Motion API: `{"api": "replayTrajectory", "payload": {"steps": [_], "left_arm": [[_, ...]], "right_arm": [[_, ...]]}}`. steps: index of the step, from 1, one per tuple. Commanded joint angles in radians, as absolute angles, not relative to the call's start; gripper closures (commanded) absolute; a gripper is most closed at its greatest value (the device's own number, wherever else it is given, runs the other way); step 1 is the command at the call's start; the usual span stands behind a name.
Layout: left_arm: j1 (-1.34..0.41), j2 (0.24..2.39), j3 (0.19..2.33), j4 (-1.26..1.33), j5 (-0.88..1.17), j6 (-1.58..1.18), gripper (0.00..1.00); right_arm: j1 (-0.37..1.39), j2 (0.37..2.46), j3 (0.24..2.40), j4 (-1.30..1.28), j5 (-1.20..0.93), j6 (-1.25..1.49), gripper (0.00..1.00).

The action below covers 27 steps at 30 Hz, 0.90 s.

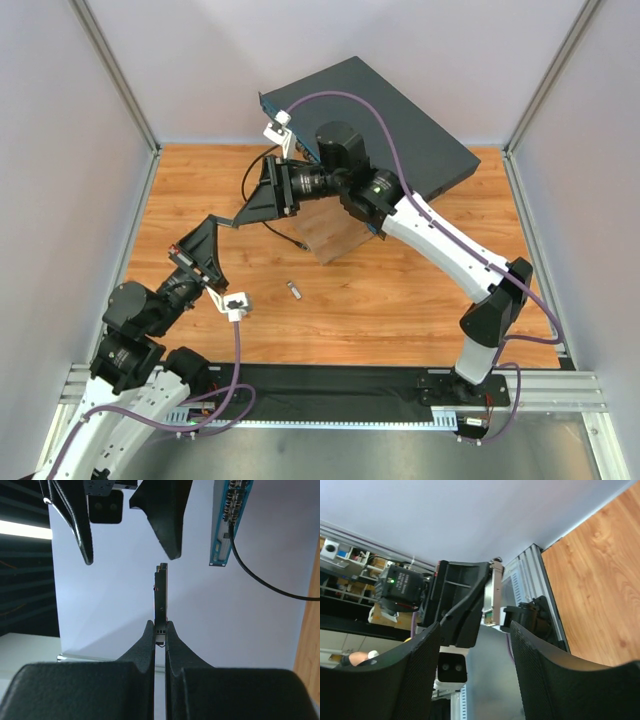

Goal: Insert the plug into the switch port

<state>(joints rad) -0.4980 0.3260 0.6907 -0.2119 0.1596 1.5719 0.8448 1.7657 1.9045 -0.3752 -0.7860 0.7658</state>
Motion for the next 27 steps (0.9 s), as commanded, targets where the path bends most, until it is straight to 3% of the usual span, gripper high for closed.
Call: {"api": "replayTrajectory", "payload": {"steps": [1,16,21,24,25,26,27], "left_arm": [[-0.502,0.334,0.695,-0.193,0.198,1.626,1.00],[-0.503,0.357,0.686,-0.193,0.238,1.643,1.00],[-0.503,0.359,0.692,-0.198,0.255,1.640,1.00],[-0.503,0.356,0.718,-0.242,0.290,1.609,1.00],[-0.503,0.354,0.735,-0.259,0.314,1.603,1.00],[-0.503,0.350,0.739,-0.282,0.328,1.594,0.99],[-0.503,0.348,0.745,-0.296,0.350,1.576,0.90]], "right_arm": [[0.856,1.784,1.919,-0.265,-0.830,0.850,0.42],[0.868,1.781,1.818,-0.252,-0.830,0.891,0.51],[0.873,1.789,1.809,-0.192,-0.848,0.920,0.67],[0.873,1.792,1.812,-0.195,-0.856,0.907,0.82],[0.871,1.790,1.815,-0.207,-0.856,0.897,0.92],[0.868,1.790,1.816,-0.216,-0.854,0.879,0.98],[0.864,1.787,1.816,-0.222,-0.856,0.873,1.00]]}}
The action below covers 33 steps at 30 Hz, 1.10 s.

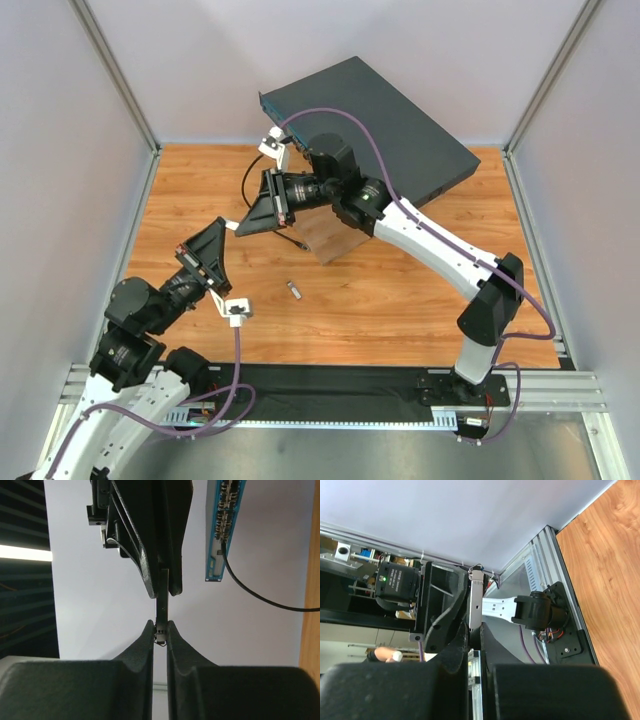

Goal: Insert the plug into the switch port

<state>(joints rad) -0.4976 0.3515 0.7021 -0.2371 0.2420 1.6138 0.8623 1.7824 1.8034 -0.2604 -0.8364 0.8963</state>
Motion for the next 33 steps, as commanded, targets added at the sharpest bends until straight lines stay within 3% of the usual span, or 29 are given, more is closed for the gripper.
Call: {"api": "replayTrajectory", "payload": {"steps": [1,2,3,6,7,12,16,20,33], "left_arm": [[-0.503,0.347,0.758,-0.305,0.357,1.553,0.82],[-0.503,0.345,0.771,-0.342,0.365,1.525,0.73],[-0.503,0.348,0.793,-0.380,0.385,1.496,0.53],[-0.505,0.382,0.912,-0.581,0.429,1.340,0.35],[-0.503,0.405,0.973,-0.686,0.437,1.265,0.34],[-0.503,0.482,1.140,-0.958,0.538,1.072,0.35],[-0.503,0.566,1.230,-1.109,0.598,0.971,0.37],[-0.503,0.621,1.243,-1.079,0.566,0.865,0.45],[-0.523,0.710,1.227,-0.946,0.505,0.824,0.50]], "right_arm": [[0.861,1.784,1.816,-0.230,-0.862,0.868,1.00],[0.853,1.781,1.813,-0.236,-0.871,0.848,1.00],[0.841,1.773,1.812,-0.242,-0.885,0.835,1.00],[0.799,1.743,1.809,-0.300,-0.922,0.732,1.00],[0.793,1.733,1.816,-0.377,-0.930,0.671,1.00],[0.781,1.686,1.855,-0.685,-0.966,0.279,1.00],[0.782,1.675,1.861,-0.891,-1.009,0.134,1.00],[0.782,1.663,1.833,-0.919,-1.092,0.132,1.00],[0.781,1.683,1.724,-0.727,-1.193,0.383,1.00]]}}
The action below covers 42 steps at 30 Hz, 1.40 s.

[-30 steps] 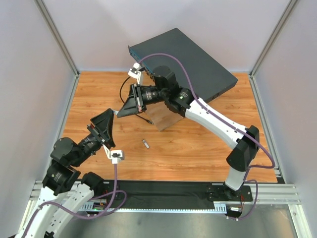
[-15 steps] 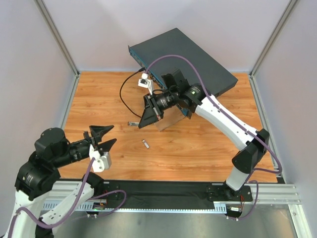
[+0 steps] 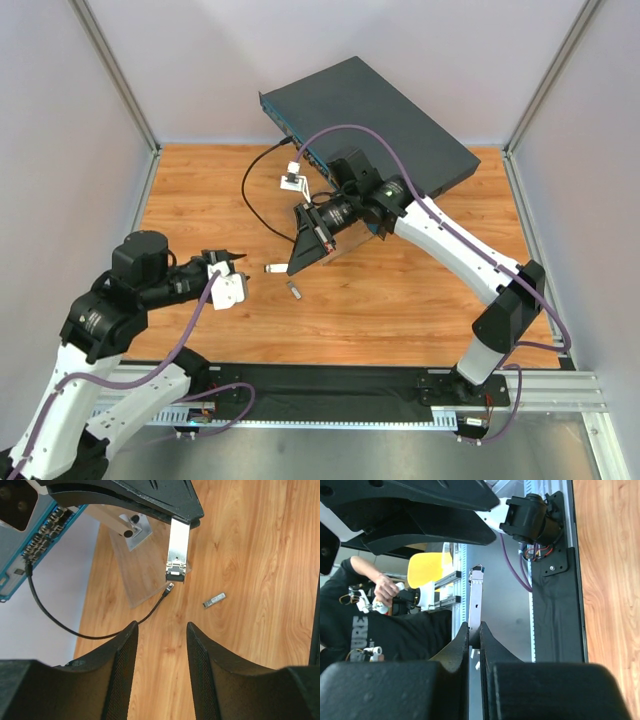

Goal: Insert the plug into the switch port

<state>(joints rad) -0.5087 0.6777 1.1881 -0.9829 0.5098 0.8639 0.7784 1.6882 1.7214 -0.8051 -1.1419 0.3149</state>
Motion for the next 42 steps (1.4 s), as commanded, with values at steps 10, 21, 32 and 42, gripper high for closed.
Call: {"api": "replayTrajectory", "payload": {"steps": [10,21,32,42], "left_arm": [[-0.612,0.775,1.230,-0.940,0.477,0.865,0.47],[-0.719,0.824,1.233,-0.881,0.370,0.861,0.57],[-0.762,0.838,1.235,-0.885,0.333,0.879,0.61],[-0.767,0.786,1.218,-0.870,0.307,0.870,0.61]], "right_arm": [[0.782,1.687,1.704,-0.701,-1.195,0.403,1.00],[0.784,1.686,1.695,-0.707,-1.193,0.397,1.00],[0.784,1.683,1.694,-0.742,-1.167,0.371,1.00],[0.779,1.684,1.694,-0.804,-1.141,0.316,1.00]]}}
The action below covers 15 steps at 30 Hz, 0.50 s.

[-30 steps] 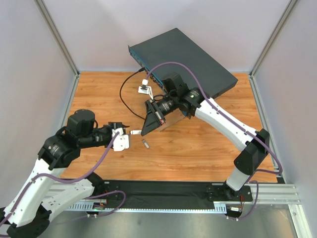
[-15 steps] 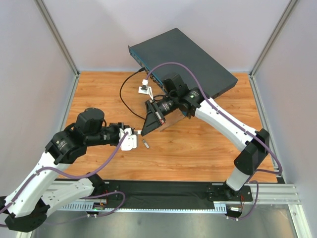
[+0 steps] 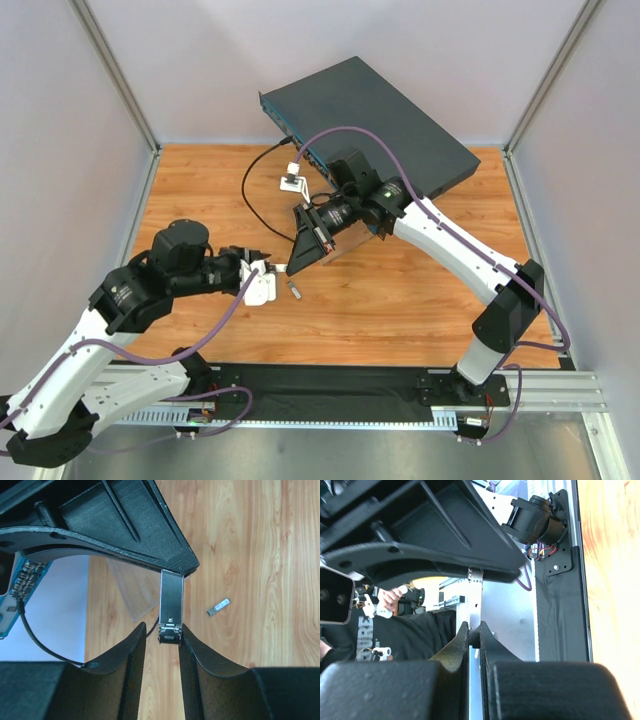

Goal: Insert the plug into the switch port

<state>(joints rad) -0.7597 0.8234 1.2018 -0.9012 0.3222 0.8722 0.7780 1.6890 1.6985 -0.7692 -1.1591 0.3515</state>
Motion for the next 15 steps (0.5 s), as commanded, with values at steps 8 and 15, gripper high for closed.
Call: {"api": "replayTrajectory", "payload": {"steps": [8,15], "left_arm": [[-0.767,0.781,1.224,-0.879,0.344,0.867,0.60],[-0.767,0.804,1.226,-0.876,0.368,0.884,0.55]], "right_arm": [[0.778,1.706,1.712,-0.779,-1.141,0.351,1.00],[0.776,1.709,1.713,-0.778,-1.138,0.353,1.00]]}}
